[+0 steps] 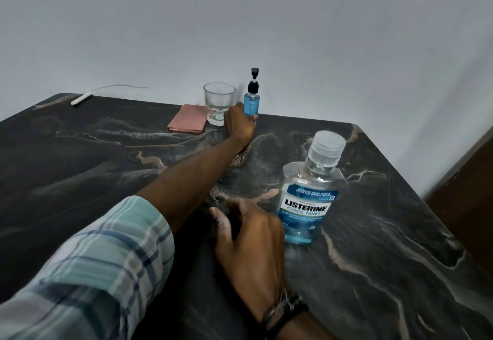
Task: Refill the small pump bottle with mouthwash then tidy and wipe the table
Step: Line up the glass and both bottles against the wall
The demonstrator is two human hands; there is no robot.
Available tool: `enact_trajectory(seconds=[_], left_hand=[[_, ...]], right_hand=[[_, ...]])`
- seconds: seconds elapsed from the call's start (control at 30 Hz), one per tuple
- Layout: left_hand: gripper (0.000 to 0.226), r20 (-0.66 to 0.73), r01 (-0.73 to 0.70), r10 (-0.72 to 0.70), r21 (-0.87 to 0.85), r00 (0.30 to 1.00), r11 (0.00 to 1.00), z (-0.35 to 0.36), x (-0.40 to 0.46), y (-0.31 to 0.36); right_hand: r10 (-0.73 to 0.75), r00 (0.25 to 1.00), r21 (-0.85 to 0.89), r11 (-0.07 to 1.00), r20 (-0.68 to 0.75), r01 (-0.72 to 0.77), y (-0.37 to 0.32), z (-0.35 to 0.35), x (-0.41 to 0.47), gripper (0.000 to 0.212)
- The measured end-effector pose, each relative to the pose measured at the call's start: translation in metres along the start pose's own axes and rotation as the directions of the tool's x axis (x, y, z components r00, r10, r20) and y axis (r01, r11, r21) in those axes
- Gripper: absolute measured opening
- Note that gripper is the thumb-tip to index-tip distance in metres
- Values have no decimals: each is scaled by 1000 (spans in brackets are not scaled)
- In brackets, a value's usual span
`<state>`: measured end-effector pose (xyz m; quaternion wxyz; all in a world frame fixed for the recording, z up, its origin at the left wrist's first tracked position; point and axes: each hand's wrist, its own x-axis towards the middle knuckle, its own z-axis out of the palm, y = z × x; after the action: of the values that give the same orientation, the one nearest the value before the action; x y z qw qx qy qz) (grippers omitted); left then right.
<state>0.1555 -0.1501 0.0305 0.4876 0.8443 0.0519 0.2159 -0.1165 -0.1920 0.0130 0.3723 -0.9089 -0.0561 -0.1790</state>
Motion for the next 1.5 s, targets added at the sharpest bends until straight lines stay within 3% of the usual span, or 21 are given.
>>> enact_trajectory(seconds=[0.2, 0.3, 0.37, 0.47, 0.57, 0.67, 0.7, 0.8, 0.87, 1.2, 1.37, 1.5], left_hand=[[16, -9, -76, 76, -22, 997, 997, -30, -37, 3], [27, -19, -170, 169, -76, 985, 983, -56, -57, 11], [27, 0, -220, 224, -196, 975, 956, -74, -73, 22], [26, 157, -144, 248, -486, 956, 862, -102, -104, 35], [17, 421, -65, 330, -533, 845, 844, -125, -133, 39], [83, 619, -76, 344, -417, 706, 906, -140, -155, 44], [92, 655, -109, 350, -380, 670, 919, -142, -161, 45], [76, 717, -150, 346, -325, 605, 934, -142, -172, 46], [65, 707, -127, 338, -334, 622, 934, -140, -176, 46], [34, 684, -163, 332, -301, 649, 939, -131, -169, 55], [37, 554, -133, 306, -330, 774, 935, -116, -128, 71], [38, 401, -139, 236, -257, 885, 956, -84, -80, 82]], right_hand=[[2, 999, -7, 1000, -38, -2, -4, -2, 1, 22], [11, 998, -43, 999, -54, -13, -4, -2, 1, 21], [14, 999, -55, 998, -52, -17, -4, -2, 1, 21], [8, 999, -66, 998, -44, -11, -5, -2, 1, 21], [-5, 999, -66, 998, -51, 2, -6, -1, -1, 22], [-26, 998, -89, 996, -58, 21, -7, -1, -3, 21], [-34, 997, -73, 997, -62, 29, -8, -2, -4, 20], [-66, 990, -25, 998, -121, 64, -13, -4, -6, 26], [-59, 994, -25, 998, -97, 57, -14, -4, -6, 33], [-44, 997, -56, 998, -60, 40, -11, -4, -5, 22], [-66, 998, -127, 990, -23, 63, -11, -4, -5, 23], [-75, 997, -124, 990, 0, 74, -10, -3, -4, 23]])
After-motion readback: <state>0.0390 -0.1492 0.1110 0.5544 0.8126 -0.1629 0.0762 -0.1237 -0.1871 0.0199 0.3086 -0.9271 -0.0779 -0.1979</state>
